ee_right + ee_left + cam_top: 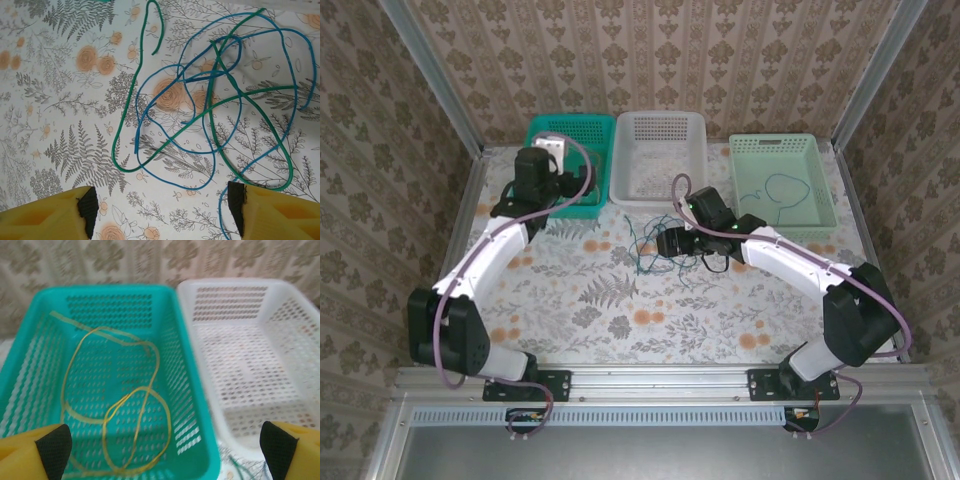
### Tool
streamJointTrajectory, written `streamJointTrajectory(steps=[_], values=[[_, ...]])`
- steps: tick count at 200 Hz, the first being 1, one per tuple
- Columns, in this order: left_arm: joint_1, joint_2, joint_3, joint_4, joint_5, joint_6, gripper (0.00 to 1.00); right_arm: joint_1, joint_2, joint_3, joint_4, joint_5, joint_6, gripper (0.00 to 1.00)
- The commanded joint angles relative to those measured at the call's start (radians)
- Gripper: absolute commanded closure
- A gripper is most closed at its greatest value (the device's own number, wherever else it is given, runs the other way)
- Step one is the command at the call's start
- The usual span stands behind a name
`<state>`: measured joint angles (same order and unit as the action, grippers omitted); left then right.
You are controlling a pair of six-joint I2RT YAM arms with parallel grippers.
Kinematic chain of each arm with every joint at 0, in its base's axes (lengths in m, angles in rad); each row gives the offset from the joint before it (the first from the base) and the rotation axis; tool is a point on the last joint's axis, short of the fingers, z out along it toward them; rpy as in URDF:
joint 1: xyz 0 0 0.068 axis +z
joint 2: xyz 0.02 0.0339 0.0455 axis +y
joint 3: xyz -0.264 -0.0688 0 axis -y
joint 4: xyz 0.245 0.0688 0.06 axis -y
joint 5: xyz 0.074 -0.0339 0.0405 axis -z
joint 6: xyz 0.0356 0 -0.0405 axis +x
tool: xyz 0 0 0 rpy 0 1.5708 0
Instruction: Untangle the cables
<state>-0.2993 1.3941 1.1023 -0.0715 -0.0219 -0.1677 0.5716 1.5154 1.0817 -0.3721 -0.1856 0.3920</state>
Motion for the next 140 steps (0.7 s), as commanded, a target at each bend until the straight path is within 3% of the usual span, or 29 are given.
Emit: streamJointTrajectory(steps=[1,76,140], values=[[-0.008,-0.076,-0.084,-0.030,-0.094,-0.131,0.00,0.036,0.027,0.041,-0.009,0.029,-0.065,0.28],[-0.038,-0.304,-0.367,-0.007,-0.068,-0.242,0.00,0.195,0.180,0.167,-0.085,0.112,-0.158,0.38],[-0.036,-0.343,-0.443,-0.007,-0.060,-0.279,0.00,0.254,0.324,0.251,-0.122,0.176,-0.171,0.42]])
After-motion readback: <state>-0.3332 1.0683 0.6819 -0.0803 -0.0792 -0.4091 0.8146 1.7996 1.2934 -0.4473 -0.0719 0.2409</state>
